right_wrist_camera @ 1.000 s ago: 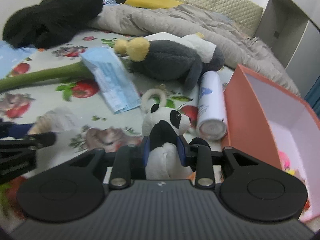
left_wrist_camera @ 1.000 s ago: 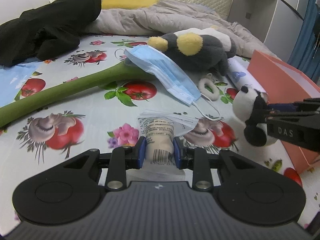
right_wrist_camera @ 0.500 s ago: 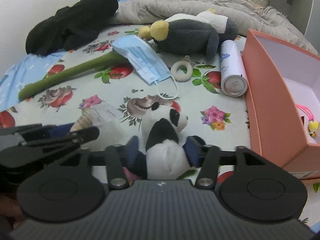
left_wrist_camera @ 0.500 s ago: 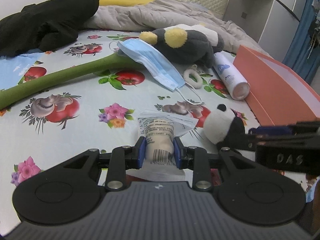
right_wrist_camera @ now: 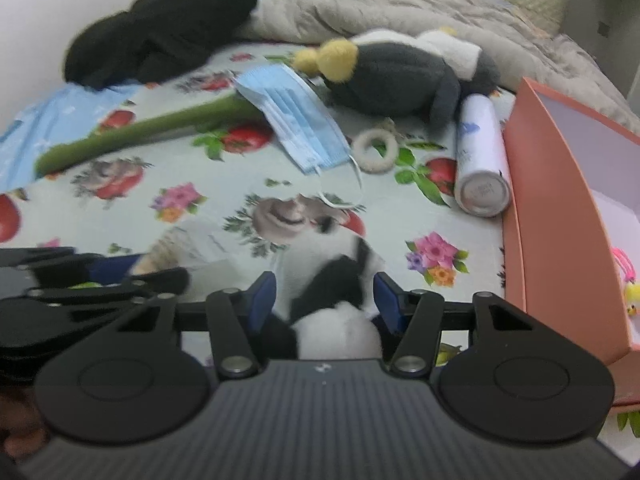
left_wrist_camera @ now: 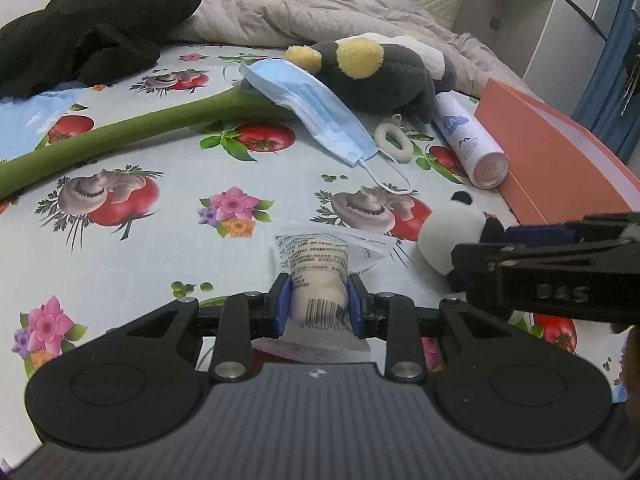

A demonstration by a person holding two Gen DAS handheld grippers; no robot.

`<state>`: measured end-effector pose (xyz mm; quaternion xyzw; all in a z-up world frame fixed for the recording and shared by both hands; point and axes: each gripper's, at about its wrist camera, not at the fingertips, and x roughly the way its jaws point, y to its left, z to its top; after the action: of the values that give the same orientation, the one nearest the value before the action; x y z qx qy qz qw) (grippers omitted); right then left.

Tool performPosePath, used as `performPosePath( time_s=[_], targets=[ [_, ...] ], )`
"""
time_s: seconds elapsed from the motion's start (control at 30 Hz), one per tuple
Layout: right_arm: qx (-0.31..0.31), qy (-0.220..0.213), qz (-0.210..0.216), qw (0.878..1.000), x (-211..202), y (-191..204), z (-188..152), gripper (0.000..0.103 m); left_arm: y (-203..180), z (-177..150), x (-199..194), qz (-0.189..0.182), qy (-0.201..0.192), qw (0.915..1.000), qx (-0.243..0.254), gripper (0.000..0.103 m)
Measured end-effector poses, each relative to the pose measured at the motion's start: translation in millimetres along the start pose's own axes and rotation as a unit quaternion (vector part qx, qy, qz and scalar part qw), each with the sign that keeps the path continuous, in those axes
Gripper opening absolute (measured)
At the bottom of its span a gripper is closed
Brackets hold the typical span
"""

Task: Organize soft objects

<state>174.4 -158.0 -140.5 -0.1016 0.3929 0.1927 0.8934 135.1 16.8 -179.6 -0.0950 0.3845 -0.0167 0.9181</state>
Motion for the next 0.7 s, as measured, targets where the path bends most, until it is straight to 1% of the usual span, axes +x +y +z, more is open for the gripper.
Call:
performPosePath(
  time_s=[0.07,0.13,0.2,0.27,0.33,0.4,0.53,0.7],
  targets=[
    [0.005,0.012,-0.015,1.0,9,0,0,0.054,1,0,1,0.0,0.001,1.0,-0.001,0.034],
    [0.011,0.019,-0.019,1.0,15,-2,-2,0.053,1,0,1,0.0,0.003,1.0,-0.001,0.034],
    [0.025,0.023,-0.017,0.999,18,-5,-2,0.048,1,1,1,0.001,0.003,1.0,-0.002,0.035],
    [0.037,0.027,-0.015,0.999,20,-8,-1,0.047,2,1,2,0.001,0.004,1.0,-0.004,0.035],
    [0.048,0.035,-0.005,0.998,22,-10,0,0.043,2,0,3,0.002,0.005,1.0,-0.005,0.035],
    [0.055,0.043,0.004,0.998,24,-10,1,0.042,3,0,3,0.001,0.005,1.0,-0.006,0.035],
    [0.05,0.041,-0.005,0.998,21,-6,3,0.042,2,0,3,0.001,0.005,1.0,-0.006,0.035],
    [0.064,0.036,-0.015,0.997,13,-11,1,0.042,4,1,1,-0.001,0.003,0.9999,-0.013,0.035]
  ],
)
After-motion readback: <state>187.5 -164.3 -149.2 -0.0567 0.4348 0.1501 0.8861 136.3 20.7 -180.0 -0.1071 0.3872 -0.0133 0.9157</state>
